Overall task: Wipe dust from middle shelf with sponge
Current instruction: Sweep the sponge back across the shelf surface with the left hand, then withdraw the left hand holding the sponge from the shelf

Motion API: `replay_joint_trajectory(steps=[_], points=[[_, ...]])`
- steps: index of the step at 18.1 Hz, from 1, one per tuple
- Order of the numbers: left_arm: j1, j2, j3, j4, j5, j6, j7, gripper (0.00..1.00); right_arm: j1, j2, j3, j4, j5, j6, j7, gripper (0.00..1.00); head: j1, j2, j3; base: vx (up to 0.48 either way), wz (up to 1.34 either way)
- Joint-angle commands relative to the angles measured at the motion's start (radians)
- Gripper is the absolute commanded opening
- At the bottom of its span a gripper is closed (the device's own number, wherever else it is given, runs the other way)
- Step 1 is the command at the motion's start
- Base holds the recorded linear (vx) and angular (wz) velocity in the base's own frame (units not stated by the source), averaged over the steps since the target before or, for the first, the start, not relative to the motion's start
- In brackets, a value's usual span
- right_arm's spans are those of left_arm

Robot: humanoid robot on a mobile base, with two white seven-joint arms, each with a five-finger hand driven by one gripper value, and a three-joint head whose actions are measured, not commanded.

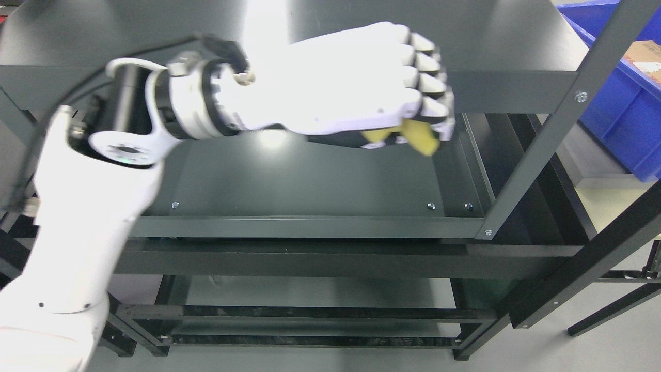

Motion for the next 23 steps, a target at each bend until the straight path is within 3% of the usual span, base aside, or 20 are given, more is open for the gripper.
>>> replay_joint_trajectory(steps=[1,3,9,12,14,16,23], points=[[-0.001,-0.193,-0.265,0.057,-0.088,0.039,0.081,0.00,-0.001,-0.017,0.000,-0.017,0.000,-0.004,-0.004,1.00,0.0000,0.000,0.000,0.000,0.00],[0.037,-0.193,-0.276,0.091,-0.086,0.039,0.085,0.00,0.000,-0.017,0.000,-0.017,0.000,-0.004,-0.004,1.00,0.0000,0.000,0.000,0.000,0.00],[0.427,-0.193,-0.310,0.111,-0.005,0.148,0.195,0.00,0.000,-0.017,0.000,-0.017,0.000,-0.004,-0.004,1.00,0.0000,0.000,0.000,0.000,0.00],[0.649,-0.193,-0.264,0.102,0.018,0.234,0.434,0.00,-0.001,-0.017,0.000,-0.017,0.000,-0.004,-0.004,1.00,0.0000,0.000,0.000,0.000,0.00],[0.741,-0.193,-0.166,0.093,0.021,0.278,0.531,0.00,-0.001,-0.017,0.000,-0.017,0.000,-0.004,-0.004,1.00,0.0000,0.000,0.000,0.000,0.00],[0.791,-0.193,-0.021,0.082,0.041,0.299,0.541,0.00,0.000,-0.017,0.000,-0.017,0.000,-0.004,-0.004,1.00,0.0000,0.000,0.000,0.000,0.00],[0.788,-0.193,0.458,0.041,0.227,0.522,0.523,0.00,-0.001,-0.017,0.000,-0.017,0.000,-0.004,-0.004,1.00,0.0000,0.000,0.000,0.000,0.00]])
